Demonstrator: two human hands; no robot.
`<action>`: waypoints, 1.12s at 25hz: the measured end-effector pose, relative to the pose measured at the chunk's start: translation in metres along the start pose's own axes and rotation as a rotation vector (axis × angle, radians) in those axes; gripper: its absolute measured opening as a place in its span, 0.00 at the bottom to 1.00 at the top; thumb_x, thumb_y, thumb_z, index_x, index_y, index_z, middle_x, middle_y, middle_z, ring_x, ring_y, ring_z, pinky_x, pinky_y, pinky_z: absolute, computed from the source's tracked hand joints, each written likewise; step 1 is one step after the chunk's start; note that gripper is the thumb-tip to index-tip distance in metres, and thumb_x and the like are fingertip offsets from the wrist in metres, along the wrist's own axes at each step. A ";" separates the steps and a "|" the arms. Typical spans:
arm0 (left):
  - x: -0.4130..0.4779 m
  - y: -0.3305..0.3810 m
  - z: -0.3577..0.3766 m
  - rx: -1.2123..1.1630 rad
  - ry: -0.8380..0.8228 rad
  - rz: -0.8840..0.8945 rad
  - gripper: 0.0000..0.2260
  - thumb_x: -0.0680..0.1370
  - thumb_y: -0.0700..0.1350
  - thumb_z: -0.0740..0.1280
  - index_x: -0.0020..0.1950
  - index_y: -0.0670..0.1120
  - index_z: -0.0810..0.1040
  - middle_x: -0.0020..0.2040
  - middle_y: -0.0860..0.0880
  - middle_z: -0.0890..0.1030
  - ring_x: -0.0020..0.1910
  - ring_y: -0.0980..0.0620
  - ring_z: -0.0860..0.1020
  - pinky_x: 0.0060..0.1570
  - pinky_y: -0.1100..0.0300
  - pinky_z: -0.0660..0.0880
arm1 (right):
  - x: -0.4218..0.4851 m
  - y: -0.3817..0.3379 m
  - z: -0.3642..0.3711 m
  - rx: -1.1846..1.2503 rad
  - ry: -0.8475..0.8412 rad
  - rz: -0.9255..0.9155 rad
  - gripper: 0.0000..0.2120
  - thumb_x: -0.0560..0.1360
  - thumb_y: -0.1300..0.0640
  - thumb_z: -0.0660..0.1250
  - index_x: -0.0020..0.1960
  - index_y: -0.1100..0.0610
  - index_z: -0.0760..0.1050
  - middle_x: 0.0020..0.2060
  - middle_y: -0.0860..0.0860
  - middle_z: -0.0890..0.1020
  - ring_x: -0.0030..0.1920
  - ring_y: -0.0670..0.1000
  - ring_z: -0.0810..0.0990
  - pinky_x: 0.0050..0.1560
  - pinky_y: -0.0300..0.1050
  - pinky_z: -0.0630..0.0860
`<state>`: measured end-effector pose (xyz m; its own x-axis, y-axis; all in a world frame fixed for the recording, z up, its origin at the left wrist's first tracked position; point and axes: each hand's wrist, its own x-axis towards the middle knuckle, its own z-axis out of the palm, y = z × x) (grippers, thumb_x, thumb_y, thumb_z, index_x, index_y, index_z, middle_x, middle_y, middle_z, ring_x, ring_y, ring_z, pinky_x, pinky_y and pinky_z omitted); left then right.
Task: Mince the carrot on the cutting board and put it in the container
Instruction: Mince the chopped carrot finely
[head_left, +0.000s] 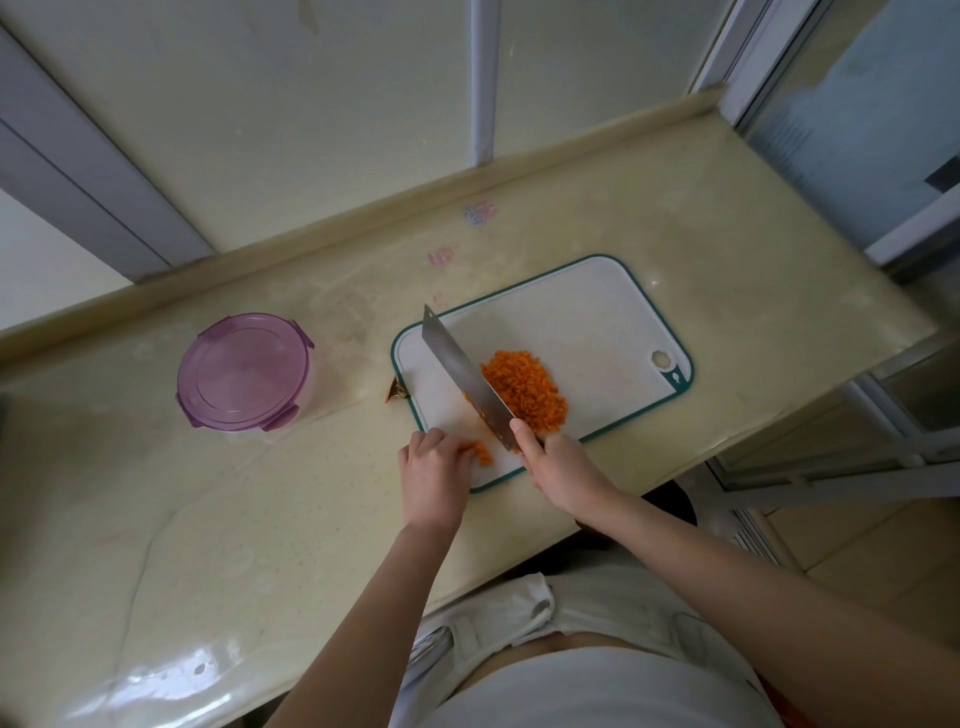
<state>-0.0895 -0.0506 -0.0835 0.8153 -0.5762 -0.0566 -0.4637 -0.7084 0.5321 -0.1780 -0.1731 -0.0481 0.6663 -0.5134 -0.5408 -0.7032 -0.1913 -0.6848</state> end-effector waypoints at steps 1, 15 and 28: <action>0.000 0.000 0.000 -0.009 0.002 -0.001 0.03 0.71 0.41 0.72 0.43 0.46 0.84 0.40 0.48 0.79 0.43 0.44 0.73 0.44 0.58 0.60 | -0.001 0.000 -0.001 0.024 -0.004 0.011 0.28 0.80 0.40 0.52 0.33 0.61 0.68 0.23 0.51 0.67 0.22 0.47 0.65 0.27 0.41 0.60; 0.002 0.002 -0.007 0.000 -0.048 -0.024 0.04 0.73 0.43 0.70 0.45 0.45 0.84 0.43 0.47 0.79 0.46 0.45 0.72 0.45 0.59 0.61 | -0.021 -0.001 0.011 -0.002 -0.038 -0.003 0.29 0.80 0.40 0.51 0.28 0.59 0.63 0.23 0.52 0.68 0.24 0.50 0.68 0.34 0.46 0.69; 0.003 0.002 -0.003 0.049 -0.021 -0.019 0.04 0.71 0.40 0.71 0.40 0.47 0.84 0.38 0.47 0.79 0.42 0.44 0.73 0.41 0.58 0.61 | -0.017 -0.009 0.023 -0.225 -0.005 -0.042 0.26 0.80 0.41 0.52 0.30 0.56 0.65 0.26 0.51 0.69 0.32 0.53 0.70 0.36 0.43 0.64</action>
<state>-0.0873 -0.0528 -0.0801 0.8172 -0.5701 -0.0844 -0.4647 -0.7384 0.4886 -0.1775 -0.1436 -0.0444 0.6969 -0.4972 -0.5168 -0.7122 -0.3947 -0.5805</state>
